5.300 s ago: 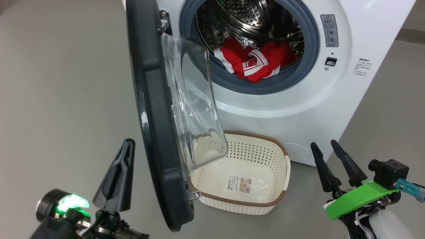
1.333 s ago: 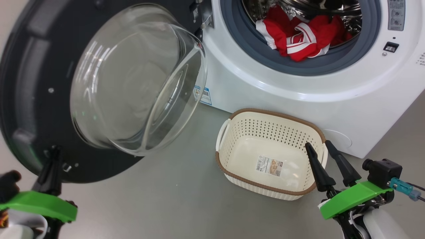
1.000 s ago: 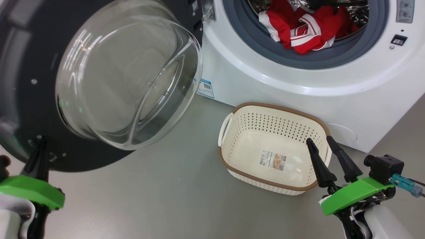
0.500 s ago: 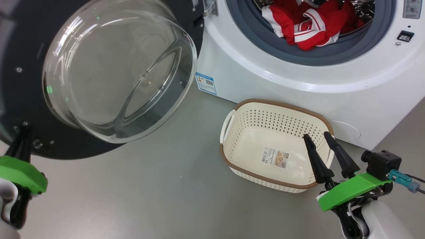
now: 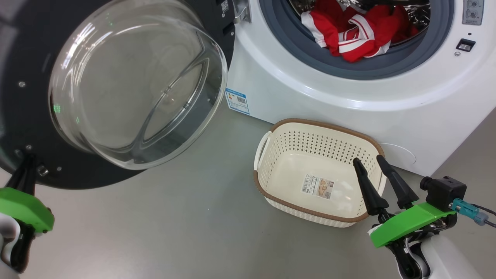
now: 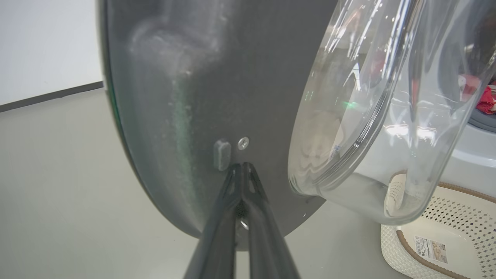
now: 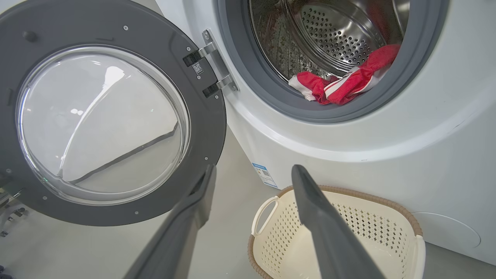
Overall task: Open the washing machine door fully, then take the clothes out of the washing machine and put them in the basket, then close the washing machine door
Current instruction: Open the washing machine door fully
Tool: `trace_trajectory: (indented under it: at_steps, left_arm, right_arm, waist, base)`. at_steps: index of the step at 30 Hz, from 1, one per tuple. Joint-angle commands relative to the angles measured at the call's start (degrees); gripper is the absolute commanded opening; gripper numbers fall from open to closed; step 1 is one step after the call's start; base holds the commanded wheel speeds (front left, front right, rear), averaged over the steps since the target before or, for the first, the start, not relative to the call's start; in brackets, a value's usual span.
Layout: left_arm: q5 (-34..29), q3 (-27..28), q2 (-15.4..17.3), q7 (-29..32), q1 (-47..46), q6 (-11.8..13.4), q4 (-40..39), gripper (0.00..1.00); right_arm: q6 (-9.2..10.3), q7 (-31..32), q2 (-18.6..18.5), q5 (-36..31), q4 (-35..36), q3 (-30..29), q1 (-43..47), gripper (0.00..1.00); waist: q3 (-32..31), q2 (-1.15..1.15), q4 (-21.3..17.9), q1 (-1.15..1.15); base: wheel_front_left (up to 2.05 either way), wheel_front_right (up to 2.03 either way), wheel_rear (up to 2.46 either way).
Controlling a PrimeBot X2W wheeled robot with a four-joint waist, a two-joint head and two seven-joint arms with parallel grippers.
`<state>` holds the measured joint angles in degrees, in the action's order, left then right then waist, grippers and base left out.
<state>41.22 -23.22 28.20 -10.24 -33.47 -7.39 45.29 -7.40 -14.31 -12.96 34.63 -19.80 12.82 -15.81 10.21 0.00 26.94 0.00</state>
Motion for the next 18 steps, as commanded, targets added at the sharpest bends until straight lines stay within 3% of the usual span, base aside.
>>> trace_trajectory:
  at_steps: [1,18]
  left_arm:
    - [0.4,1.7,4.3,-0.7,-3.0,-0.1,-0.2,0.00]
    - [4.2,-4.1,6.0,-3.2,-1.9,-0.1,-1.4,0.00]
  right_arm:
    - [-0.09,-0.7,0.1,-0.1,1.2,1.5,-0.8,1.00]
    - [-0.09,-0.7,0.6,0.1,1.2,1.1,0.0,1.00]
  waist:
    - [-0.1,0.00,0.0,0.00]
    - [-1.5,0.00,-0.4,0.00]
  base:
    - [0.00,0.00,0.00]
    - [0.00,0.00,0.00]
